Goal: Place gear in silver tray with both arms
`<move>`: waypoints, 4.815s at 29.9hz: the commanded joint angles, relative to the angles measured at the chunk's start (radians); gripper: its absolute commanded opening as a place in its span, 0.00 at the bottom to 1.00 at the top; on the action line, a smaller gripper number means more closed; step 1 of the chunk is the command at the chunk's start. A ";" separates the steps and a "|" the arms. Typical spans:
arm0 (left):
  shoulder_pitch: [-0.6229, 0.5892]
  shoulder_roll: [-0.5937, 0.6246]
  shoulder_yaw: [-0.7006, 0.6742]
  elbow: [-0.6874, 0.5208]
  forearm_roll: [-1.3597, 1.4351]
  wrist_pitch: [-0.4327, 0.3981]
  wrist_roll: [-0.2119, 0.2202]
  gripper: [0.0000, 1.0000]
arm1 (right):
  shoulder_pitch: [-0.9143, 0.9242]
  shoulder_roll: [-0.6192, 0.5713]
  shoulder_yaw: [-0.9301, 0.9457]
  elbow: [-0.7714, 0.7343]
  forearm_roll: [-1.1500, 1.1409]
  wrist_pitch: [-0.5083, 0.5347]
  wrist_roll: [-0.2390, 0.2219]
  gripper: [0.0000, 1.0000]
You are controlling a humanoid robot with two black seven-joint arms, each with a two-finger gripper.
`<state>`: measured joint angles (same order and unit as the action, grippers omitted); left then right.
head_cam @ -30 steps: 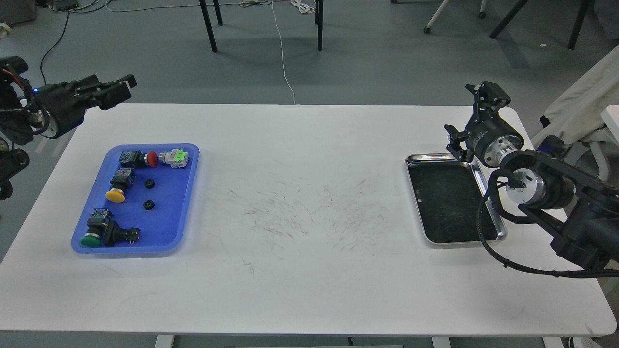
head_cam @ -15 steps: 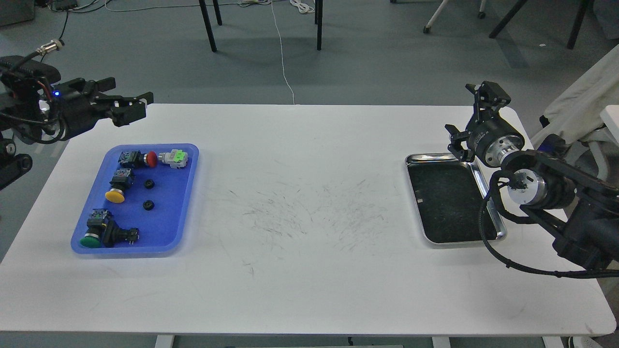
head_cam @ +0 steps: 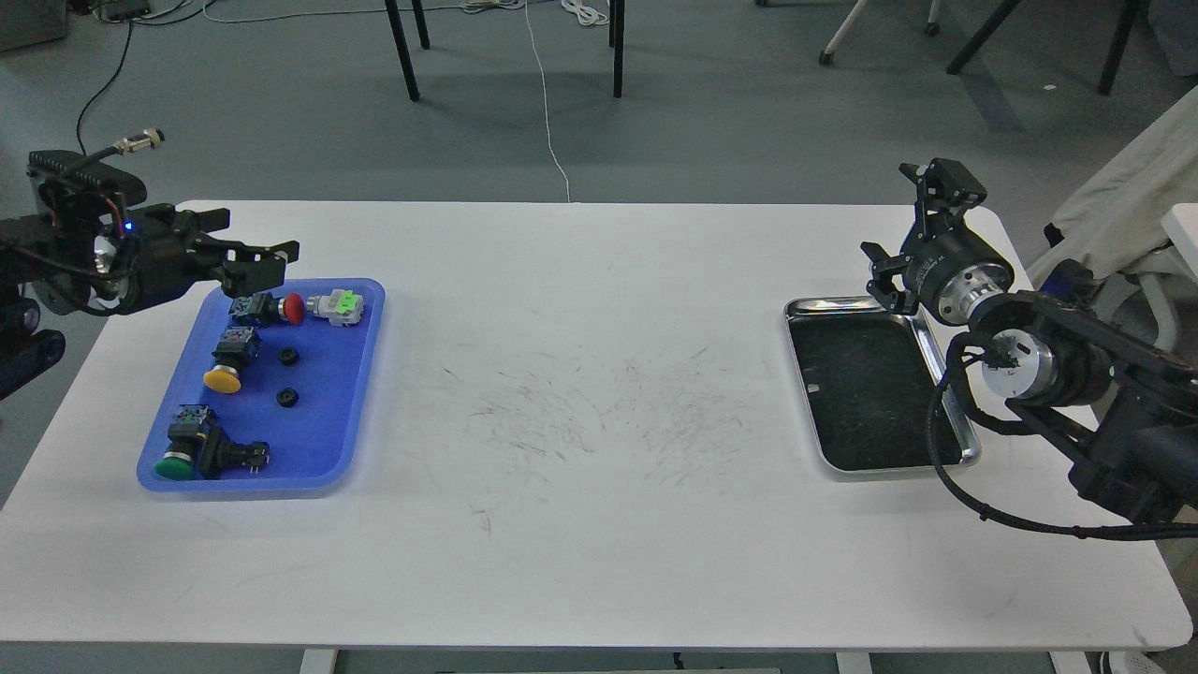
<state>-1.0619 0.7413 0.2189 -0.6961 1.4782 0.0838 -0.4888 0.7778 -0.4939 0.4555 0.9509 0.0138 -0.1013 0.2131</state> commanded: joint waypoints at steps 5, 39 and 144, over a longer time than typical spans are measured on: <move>0.046 -0.010 0.028 0.006 0.063 0.043 0.000 0.88 | 0.001 0.000 0.000 0.000 0.000 0.000 0.000 0.99; 0.197 -0.200 0.036 0.268 0.048 0.120 0.000 0.62 | -0.005 0.000 0.000 -0.001 -0.002 -0.003 0.000 0.99; 0.224 -0.211 0.020 0.308 -0.125 0.080 0.000 0.10 | -0.017 0.002 -0.021 -0.006 -0.031 -0.003 0.006 0.99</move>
<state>-0.8278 0.5153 0.2403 -0.3658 1.3858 0.1695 -0.4887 0.7608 -0.4929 0.4340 0.9459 -0.0169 -0.1043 0.2196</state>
